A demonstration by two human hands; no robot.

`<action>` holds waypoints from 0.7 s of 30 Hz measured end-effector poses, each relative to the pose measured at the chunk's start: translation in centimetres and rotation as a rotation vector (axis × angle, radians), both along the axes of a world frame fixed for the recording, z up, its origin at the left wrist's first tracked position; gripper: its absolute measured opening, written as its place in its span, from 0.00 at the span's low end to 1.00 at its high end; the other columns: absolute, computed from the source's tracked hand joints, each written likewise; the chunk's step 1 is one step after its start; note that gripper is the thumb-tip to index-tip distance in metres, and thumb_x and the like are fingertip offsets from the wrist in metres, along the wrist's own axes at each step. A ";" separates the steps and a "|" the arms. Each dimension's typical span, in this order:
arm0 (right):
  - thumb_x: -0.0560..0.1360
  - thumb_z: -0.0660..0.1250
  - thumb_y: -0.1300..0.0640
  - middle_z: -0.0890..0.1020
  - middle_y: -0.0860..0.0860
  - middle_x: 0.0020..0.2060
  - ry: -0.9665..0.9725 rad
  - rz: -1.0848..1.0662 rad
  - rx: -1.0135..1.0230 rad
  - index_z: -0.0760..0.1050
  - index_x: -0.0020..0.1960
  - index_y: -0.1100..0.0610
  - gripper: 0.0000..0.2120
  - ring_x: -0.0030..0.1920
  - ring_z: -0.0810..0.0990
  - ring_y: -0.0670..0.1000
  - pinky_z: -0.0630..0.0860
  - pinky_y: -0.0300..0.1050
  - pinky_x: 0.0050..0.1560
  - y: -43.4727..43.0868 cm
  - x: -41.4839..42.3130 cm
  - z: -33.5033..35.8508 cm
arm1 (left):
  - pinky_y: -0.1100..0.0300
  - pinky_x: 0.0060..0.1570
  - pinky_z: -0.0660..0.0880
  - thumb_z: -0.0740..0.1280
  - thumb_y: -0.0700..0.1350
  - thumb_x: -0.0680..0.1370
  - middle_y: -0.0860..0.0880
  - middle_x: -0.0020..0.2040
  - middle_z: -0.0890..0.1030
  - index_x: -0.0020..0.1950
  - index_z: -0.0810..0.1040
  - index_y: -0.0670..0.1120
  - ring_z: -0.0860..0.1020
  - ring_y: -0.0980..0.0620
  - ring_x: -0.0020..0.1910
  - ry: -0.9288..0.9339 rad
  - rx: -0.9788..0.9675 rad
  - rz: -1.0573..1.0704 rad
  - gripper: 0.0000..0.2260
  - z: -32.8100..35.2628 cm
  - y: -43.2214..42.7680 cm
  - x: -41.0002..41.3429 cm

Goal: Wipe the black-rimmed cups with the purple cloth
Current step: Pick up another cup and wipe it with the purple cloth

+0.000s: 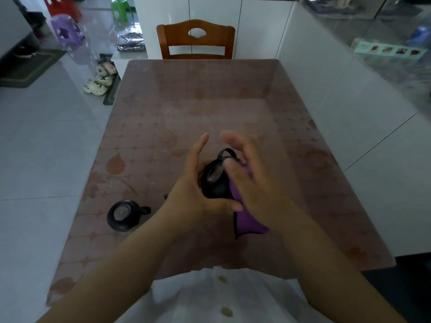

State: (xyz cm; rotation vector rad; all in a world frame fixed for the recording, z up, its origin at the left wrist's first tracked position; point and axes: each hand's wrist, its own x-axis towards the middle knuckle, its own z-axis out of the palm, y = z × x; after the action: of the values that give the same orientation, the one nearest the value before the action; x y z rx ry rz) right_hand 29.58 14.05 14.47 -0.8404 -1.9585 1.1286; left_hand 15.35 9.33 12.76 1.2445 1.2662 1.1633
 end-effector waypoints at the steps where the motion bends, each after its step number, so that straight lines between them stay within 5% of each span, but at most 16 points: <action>1: 0.78 0.55 0.46 0.69 0.43 0.66 -0.056 -0.002 0.035 0.62 0.68 0.45 0.19 0.67 0.66 0.38 0.64 0.30 0.64 0.0 -0.3 -0.3 | 0.73 0.48 0.74 0.77 0.41 0.57 0.57 0.60 0.75 0.74 0.50 0.60 0.76 0.67 0.57 -0.009 0.002 -0.011 0.54 0.1 0.0 0.0; 6: 0.76 0.56 0.48 0.68 0.44 0.66 0.108 -0.074 -0.122 0.63 0.63 0.36 0.16 0.65 0.69 0.39 0.69 0.36 0.63 0.5 -0.6 -0.8 | 0.68 0.51 0.76 0.77 0.42 0.57 0.55 0.61 0.75 0.74 0.50 0.62 0.77 0.62 0.60 -0.036 -0.008 -0.056 0.53 0.0 -0.2 -0.2; 14: 0.79 0.57 0.49 0.70 0.48 0.67 0.093 0.019 -0.457 0.58 0.71 0.45 0.21 0.65 0.73 0.48 0.71 0.47 0.66 1.7 1.8 -1.2 | 0.67 0.52 0.76 0.76 0.37 0.59 0.53 0.61 0.77 0.74 0.48 0.63 0.78 0.59 0.60 -0.036 0.004 -0.096 0.54 0.0 -0.5 -0.1; 21: 0.76 0.54 0.41 0.60 0.42 0.73 -0.100 -0.002 -0.145 0.53 0.73 0.43 0.27 0.71 0.58 0.37 0.59 0.33 0.68 0.2 0.9 1.1 | 0.66 0.60 0.73 0.78 0.40 0.60 0.56 0.63 0.77 0.76 0.46 0.60 0.74 0.60 0.64 0.038 0.018 -0.111 0.56 0.0 -0.1 0.2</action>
State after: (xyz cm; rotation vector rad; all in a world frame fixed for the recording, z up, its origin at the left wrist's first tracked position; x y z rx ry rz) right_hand 30.45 14.25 15.53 -0.9919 -1.9734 1.2608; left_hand 15.55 9.26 12.71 1.3389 1.2010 1.0782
